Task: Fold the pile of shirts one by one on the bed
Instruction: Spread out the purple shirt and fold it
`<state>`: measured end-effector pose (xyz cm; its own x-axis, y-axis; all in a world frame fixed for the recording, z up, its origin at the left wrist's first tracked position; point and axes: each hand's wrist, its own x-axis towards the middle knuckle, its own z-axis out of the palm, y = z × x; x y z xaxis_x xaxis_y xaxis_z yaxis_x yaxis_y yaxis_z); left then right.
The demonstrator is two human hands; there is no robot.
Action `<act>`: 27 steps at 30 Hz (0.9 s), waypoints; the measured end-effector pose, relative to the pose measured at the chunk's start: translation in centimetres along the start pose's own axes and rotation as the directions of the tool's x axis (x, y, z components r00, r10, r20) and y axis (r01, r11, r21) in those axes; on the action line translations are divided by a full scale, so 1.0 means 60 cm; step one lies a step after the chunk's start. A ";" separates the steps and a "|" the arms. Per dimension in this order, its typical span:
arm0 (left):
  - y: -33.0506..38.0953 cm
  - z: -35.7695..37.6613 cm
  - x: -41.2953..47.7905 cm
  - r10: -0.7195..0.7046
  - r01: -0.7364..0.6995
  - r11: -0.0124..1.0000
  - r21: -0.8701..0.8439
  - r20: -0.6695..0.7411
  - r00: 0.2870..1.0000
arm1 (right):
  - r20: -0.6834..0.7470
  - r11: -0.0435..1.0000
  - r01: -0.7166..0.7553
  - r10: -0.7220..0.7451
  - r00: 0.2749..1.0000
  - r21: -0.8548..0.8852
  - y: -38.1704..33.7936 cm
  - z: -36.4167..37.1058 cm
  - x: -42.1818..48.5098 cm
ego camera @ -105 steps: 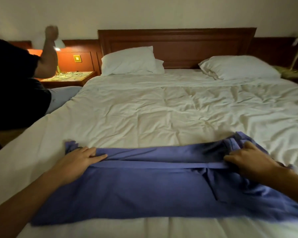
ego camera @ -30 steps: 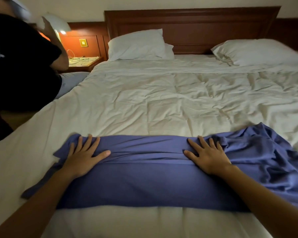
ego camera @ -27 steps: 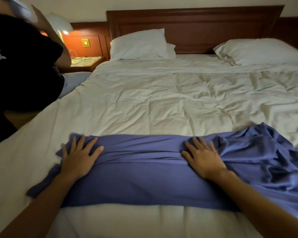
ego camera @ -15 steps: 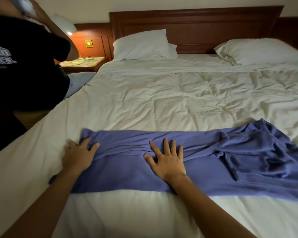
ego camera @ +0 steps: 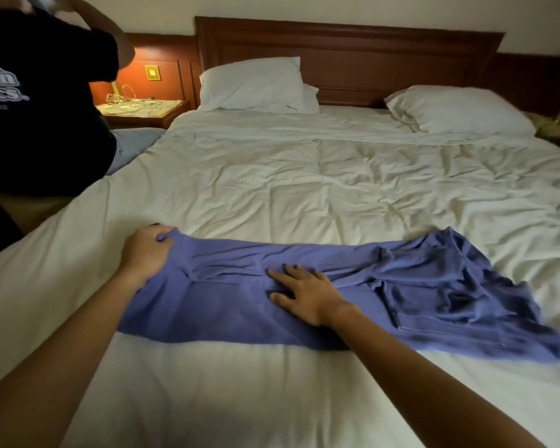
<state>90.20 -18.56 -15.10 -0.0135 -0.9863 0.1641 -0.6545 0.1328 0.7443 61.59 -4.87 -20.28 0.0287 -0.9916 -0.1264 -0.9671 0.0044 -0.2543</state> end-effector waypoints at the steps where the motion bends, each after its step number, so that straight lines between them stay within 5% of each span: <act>1: 0.036 0.010 0.003 0.056 -0.057 0.998 0.032 0.033 0.998 | -0.034 1.000 -0.018 0.018 0.999 0.001 0.020 -0.014 -0.013; 4: 0.168 0.073 -0.008 0.184 -0.216 0.962 0.165 0.189 0.965 | -0.269 0.986 -0.096 0.131 0.954 0.139 0.084 -0.048 -0.057; 6: 0.255 0.141 -0.042 0.197 -0.292 0.932 0.216 0.377 0.905 | -0.391 0.842 -0.085 0.334 0.857 0.532 0.124 -0.064 -0.082; 8: 0.319 0.211 -0.094 0.203 -0.331 0.935 0.129 0.572 0.795 | -0.247 0.339 0.055 0.556 0.793 0.939 0.154 -0.077 -0.101; 9: 0.340 0.240 -0.120 0.184 -0.274 0.961 0.039 0.650 0.737 | -0.128 0.069 0.108 0.581 0.804 0.992 0.163 -0.079 -0.107; 10: 0.353 0.260 -0.143 0.165 -0.165 0.984 -0.068 0.697 0.698 | -0.048 -0.093 0.122 0.566 0.823 0.988 0.170 -0.079 -0.112; 11: 0.357 0.270 -0.158 0.154 -0.060 0.986 -0.156 0.709 0.688 | -0.013 -0.140 0.107 0.546 0.838 0.984 0.171 -0.075 -0.116; 12: 0.352 0.272 -0.166 0.161 -0.002 0.974 -0.227 0.685 0.711 | -0.009 -0.131 0.092 0.528 0.849 0.987 0.170 -0.068 -0.118; 14: 0.329 0.253 -0.162 0.221 -0.120 0.968 -0.221 0.516 0.828 | -0.054 -0.018 0.074 0.519 0.853 0.997 0.161 -0.055 -0.122; 16: 0.284 0.221 -0.142 0.263 -0.295 0.955 0.034 0.371 0.891 | -0.165 0.259 0.030 0.519 0.838 0.965 0.153 -0.044 -0.120; 19: 0.218 0.171 -0.148 0.183 -0.306 0.939 0.156 0.525 0.831 | -0.322 0.673 -0.068 0.437 0.840 0.736 0.134 -0.037 -0.117; 22: 0.195 0.162 -0.189 0.276 -0.470 0.874 0.120 0.673 0.686 | -0.430 0.775 -0.109 0.454 0.780 0.622 0.098 -0.029 -0.122; 25: 0.174 0.155 -0.198 0.391 -0.512 0.858 0.047 0.587 0.709 | -0.591 0.883 -0.074 0.370 0.717 0.463 0.067 -0.028 -0.137; 27: 0.161 0.141 -0.197 0.410 -0.509 0.860 0.042 0.537 0.737 | -0.607 0.935 0.058 0.179 0.774 0.350 0.062 -0.029 -0.144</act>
<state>77.62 -6.44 -15.32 -0.6845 -0.7248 0.0782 -0.5874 0.6119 0.5296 57.33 3.49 -18.48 -0.3044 -0.8456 0.4385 -0.8138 -0.0083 -0.5810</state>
